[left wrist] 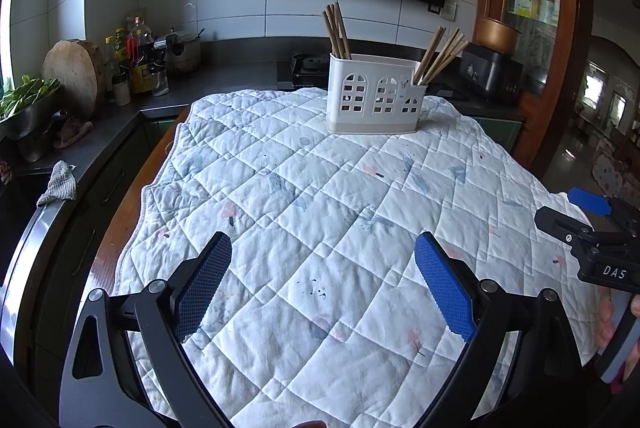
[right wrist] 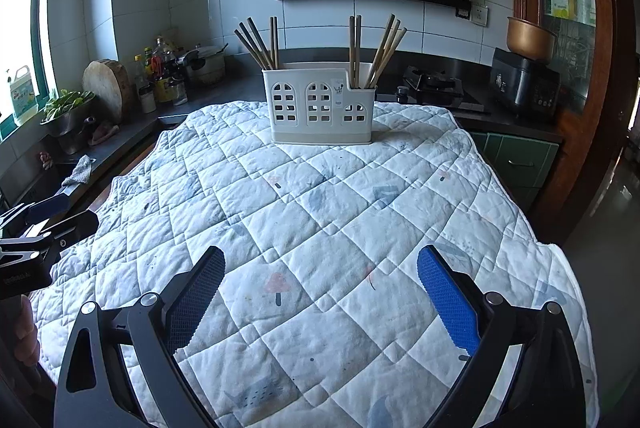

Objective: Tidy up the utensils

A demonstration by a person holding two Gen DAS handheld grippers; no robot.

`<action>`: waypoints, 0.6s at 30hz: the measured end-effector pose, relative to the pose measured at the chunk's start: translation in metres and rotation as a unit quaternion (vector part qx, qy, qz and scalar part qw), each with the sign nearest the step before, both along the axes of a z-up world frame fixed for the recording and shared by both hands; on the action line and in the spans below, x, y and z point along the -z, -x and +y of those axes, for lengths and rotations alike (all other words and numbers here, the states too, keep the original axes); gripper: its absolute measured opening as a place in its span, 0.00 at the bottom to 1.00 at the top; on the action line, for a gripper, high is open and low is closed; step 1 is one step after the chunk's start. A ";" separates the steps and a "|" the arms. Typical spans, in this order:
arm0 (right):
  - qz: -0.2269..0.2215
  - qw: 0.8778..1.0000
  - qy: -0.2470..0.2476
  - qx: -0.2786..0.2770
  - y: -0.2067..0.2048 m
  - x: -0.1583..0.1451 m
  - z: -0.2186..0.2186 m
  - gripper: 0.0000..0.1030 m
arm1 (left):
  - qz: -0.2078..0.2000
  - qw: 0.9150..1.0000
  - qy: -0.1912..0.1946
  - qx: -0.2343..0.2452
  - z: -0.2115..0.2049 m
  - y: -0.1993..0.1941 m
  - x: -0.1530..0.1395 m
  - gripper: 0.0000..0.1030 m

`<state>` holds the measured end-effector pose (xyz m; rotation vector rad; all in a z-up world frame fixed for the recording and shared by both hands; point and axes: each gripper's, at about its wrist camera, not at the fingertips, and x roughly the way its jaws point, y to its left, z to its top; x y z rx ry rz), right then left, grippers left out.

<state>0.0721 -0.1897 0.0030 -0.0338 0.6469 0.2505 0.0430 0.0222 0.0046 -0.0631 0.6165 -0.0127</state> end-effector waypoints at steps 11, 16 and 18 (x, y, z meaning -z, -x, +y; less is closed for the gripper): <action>-0.002 1.000 -0.001 0.000 0.000 -0.001 0.001 0.91 | -0.001 1.000 0.001 0.002 0.000 0.001 -0.001 0.90; -0.003 1.000 -0.002 0.000 0.000 -0.004 0.002 0.91 | -0.001 1.000 0.001 0.002 -0.001 0.001 -0.002 0.90; -0.003 1.000 -0.001 0.000 0.000 -0.004 0.003 0.91 | 0.000 1.000 0.002 0.002 -0.001 0.002 -0.002 0.90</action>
